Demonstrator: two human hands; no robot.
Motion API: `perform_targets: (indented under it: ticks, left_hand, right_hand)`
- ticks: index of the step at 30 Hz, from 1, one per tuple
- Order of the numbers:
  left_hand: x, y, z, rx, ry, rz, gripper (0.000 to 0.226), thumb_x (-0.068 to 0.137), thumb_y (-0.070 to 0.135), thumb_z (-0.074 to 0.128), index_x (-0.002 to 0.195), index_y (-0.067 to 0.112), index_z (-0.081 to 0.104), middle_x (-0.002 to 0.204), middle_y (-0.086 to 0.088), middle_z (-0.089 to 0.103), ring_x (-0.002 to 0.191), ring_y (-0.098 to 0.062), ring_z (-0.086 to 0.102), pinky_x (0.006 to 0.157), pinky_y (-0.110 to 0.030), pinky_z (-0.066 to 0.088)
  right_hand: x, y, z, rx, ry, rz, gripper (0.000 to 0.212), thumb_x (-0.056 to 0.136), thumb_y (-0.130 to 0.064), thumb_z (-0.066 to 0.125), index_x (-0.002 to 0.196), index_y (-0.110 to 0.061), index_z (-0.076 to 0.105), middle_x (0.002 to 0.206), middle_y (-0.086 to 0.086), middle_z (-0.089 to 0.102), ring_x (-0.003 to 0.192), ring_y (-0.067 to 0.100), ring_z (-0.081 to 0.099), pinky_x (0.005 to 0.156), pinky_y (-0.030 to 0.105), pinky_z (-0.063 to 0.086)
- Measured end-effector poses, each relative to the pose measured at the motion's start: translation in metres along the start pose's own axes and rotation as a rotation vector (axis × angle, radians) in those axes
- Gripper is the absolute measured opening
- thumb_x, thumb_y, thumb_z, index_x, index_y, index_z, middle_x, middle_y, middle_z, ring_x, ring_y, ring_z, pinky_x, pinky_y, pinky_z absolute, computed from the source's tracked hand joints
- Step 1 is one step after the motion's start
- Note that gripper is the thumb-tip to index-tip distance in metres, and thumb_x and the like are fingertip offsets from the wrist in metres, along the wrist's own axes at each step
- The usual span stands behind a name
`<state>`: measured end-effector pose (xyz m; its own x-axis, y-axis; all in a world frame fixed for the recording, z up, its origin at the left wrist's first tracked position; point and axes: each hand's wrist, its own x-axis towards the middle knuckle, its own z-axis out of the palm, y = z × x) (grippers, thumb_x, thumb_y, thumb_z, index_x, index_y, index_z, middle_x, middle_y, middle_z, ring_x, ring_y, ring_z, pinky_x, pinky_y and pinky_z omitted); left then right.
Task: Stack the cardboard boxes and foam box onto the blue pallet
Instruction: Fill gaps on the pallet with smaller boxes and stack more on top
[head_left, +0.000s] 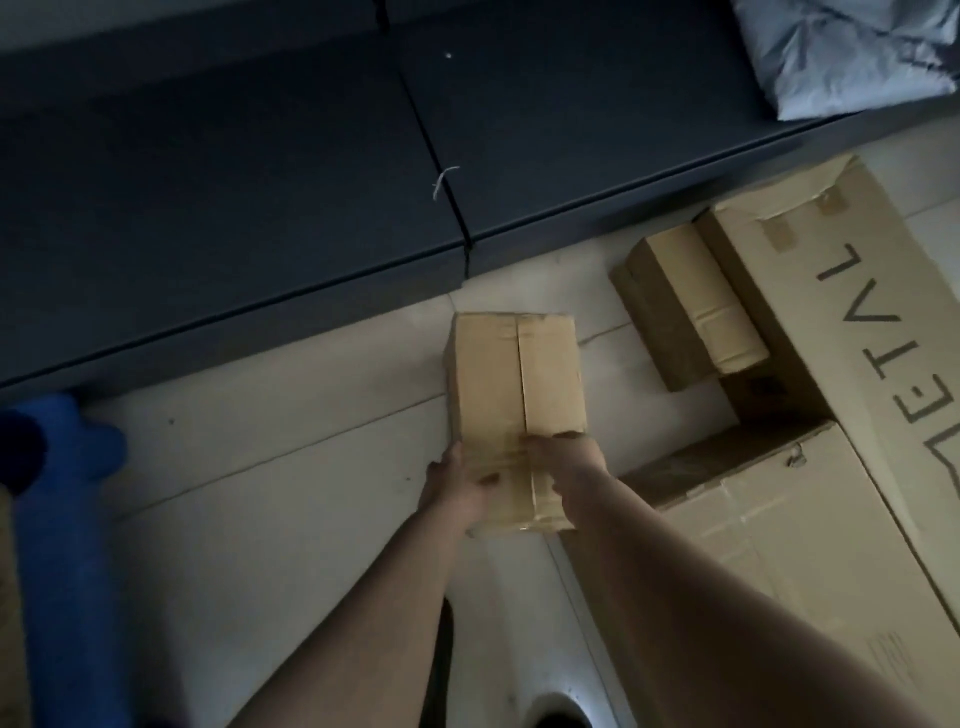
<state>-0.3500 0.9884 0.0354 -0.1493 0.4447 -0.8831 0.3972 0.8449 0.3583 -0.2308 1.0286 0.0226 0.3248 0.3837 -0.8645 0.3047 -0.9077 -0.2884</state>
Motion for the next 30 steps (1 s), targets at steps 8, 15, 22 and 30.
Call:
perform_targets:
  ticks: [8, 15, 22, 30]
  left_hand:
    - [-0.005, -0.049, -0.001, -0.304, 0.042, -0.124, 0.073, 0.088, 0.032, 0.059, 0.146, 0.009, 0.02, 0.149, -0.013, 0.036, 0.133, -0.029, 0.041, 0.104, -0.034, 0.038]
    - [-0.037, -0.082, -0.003, -0.75, 0.089, -0.101, 0.065, 0.082, 0.017, 0.066, 0.14, 0.022, 0.038, 0.133, -0.004, 0.055, 0.119, -0.025, 0.055, 0.102, -0.042, 0.046]
    - [-0.206, -0.127, -0.079, -0.766, 0.42, -0.083, 0.063, 0.077, 0.015, 0.067, 0.134, 0.023, 0.041, 0.124, -0.007, 0.056, 0.104, -0.024, 0.061, 0.093, -0.038, 0.051]
    - [-0.505, -0.182, -0.122, -1.057, 0.771, -0.08, 0.053, 0.08, 0.006, 0.062, 0.128, 0.015, 0.043, 0.105, 0.004, 0.056, 0.093, -0.014, 0.057, 0.062, -0.006, 0.037]
  right_hand:
    - [-0.001, 0.013, 0.031, -0.592, 0.245, -0.197, 0.099, 0.07, -0.047, 0.072, 0.145, -0.014, 0.017, 0.149, 0.01, 0.025, 0.138, 0.029, 0.025, 0.112, 0.048, 0.024]
    - [-0.028, 0.038, 0.029, -0.581, 0.084, -0.361, 0.081, 0.07, -0.038, 0.077, 0.134, -0.011, 0.037, 0.132, 0.014, 0.048, 0.118, 0.034, 0.051, 0.098, 0.041, 0.044]
    - [-0.214, 0.052, 0.05, -0.584, -0.067, -0.573, 0.082, 0.072, -0.048, 0.072, 0.137, -0.013, 0.036, 0.128, 0.012, 0.056, 0.113, 0.034, 0.055, 0.09, 0.04, 0.049]
    - [-0.51, 0.064, 0.024, -0.801, -0.288, -0.93, 0.074, 0.073, -0.039, 0.074, 0.133, -0.01, 0.041, 0.128, 0.016, 0.052, 0.112, 0.035, 0.055, 0.087, 0.04, 0.047]
